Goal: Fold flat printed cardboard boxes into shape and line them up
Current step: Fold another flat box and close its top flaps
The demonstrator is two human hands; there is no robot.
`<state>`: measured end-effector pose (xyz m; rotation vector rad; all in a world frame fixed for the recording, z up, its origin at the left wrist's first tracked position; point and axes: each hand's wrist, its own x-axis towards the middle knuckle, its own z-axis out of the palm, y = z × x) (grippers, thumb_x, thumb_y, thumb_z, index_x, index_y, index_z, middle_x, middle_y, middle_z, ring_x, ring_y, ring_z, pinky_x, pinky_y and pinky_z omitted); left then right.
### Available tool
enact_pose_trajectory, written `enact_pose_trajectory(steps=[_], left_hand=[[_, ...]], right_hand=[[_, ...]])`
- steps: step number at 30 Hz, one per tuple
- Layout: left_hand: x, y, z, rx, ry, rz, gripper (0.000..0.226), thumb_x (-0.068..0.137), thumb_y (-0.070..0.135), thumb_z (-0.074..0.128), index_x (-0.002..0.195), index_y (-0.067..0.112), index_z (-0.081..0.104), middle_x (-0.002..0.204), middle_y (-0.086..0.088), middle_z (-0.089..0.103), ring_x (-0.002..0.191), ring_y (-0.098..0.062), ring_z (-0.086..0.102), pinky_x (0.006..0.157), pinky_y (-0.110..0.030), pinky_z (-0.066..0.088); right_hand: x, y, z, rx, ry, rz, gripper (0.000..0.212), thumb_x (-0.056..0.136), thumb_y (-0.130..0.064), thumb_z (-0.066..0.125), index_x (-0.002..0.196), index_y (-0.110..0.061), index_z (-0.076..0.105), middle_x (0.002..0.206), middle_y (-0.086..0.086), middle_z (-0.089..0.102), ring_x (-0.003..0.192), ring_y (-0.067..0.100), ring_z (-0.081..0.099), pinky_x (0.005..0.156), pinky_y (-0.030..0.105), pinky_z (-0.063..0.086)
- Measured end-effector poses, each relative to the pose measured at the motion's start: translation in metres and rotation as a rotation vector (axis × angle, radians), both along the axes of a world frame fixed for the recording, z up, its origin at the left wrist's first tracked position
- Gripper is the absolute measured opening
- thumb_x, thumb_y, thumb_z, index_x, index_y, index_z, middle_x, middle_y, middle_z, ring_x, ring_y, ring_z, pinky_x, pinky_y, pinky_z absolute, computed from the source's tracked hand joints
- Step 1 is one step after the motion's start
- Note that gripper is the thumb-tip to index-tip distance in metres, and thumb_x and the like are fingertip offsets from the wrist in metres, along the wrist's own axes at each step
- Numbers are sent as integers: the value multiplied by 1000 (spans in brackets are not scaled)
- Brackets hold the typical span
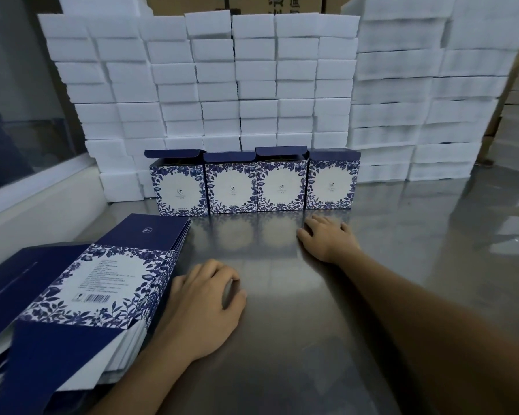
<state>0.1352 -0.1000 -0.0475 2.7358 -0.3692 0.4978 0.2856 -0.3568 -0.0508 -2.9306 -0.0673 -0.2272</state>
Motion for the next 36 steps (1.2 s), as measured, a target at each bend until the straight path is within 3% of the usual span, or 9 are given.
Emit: enact_pose_trajectory(steps=[6, 11, 15, 17, 19, 21, 26, 32, 36], left_hand=[[-5, -2, 3, 33, -54, 1, 20, 94, 46, 48, 102, 31, 59, 104, 14, 51, 102, -13, 50, 91, -33, 37], [-14, -7, 17, 120, -240, -43, 18, 89, 36, 59, 93, 22, 69, 90, 6, 64, 82, -19, 62, 87, -40, 43], [-17, 12, 39, 156, -399, 170, 22, 89, 40, 61, 94, 20, 70, 91, 0, 69, 78, -22, 62, 84, -43, 37], [-19, 32, 49, 166, -292, 377, 34, 88, 49, 57, 107, 23, 67, 108, -2, 67, 95, -24, 61, 90, -45, 32], [-19, 52, 54, 169, -55, 571, 55, 85, 64, 52, 127, 29, 57, 134, -5, 55, 121, -29, 50, 99, -51, 30], [-20, 66, 54, 145, 159, 657, 72, 81, 75, 48, 138, 31, 44, 146, -9, 42, 133, -34, 38, 104, -55, 28], [-18, 77, 47, 6, 258, 650, 63, 88, 71, 39, 130, 25, 49, 134, -7, 53, 120, -34, 51, 105, -50, 31], [-21, 78, 52, 84, 245, 596, 65, 81, 77, 43, 123, 28, 48, 127, -3, 58, 112, -30, 57, 92, -42, 40], [-23, 74, 55, 79, 228, 583, 55, 87, 68, 44, 115, 22, 54, 119, -5, 62, 103, -30, 58, 80, -35, 41]], right_hand=[[-44, 15, -2, 38, -2, 32, 49, 101, -51, 30, 137, -24, 49, 149, 2, 44, 140, 21, 38, 117, 48, 22], [-82, 27, -2, 83, -29, 56, 43, 100, -49, 35, 132, -26, 52, 145, 0, 48, 138, 22, 41, 117, 47, 24], [-104, 28, -3, 144, -82, 43, 39, 98, -50, 42, 127, -28, 57, 137, -4, 55, 126, 23, 50, 110, 41, 29], [-108, 28, 0, 183, -98, 33, 35, 96, -49, 46, 122, -28, 60, 131, -3, 59, 121, 23, 53, 106, 38, 32], [-111, 27, 4, 222, -92, 26, 32, 95, -47, 50, 119, -28, 63, 127, -3, 61, 119, 23, 55, 105, 37, 33], [-115, 27, 8, 278, -81, 13, 28, 94, -44, 54, 113, -28, 66, 121, -2, 65, 116, 23, 57, 104, 37, 37], [-120, 21, 12, 547, -88, -15, 16, 93, -32, 59, 79, -28, 66, 66, -6, 65, 83, 27, 69, 88, 39, 53], [-117, 21, 15, 680, -138, -25, 9, 92, -30, 64, 84, -30, 67, 88, -5, 74, 92, 19, 69, 88, 38, 54], [-118, 21, 12, 701, -133, -25, 12, 91, -28, 64, 80, -30, 66, 83, -5, 74, 86, 17, 70, 85, 37, 56]])
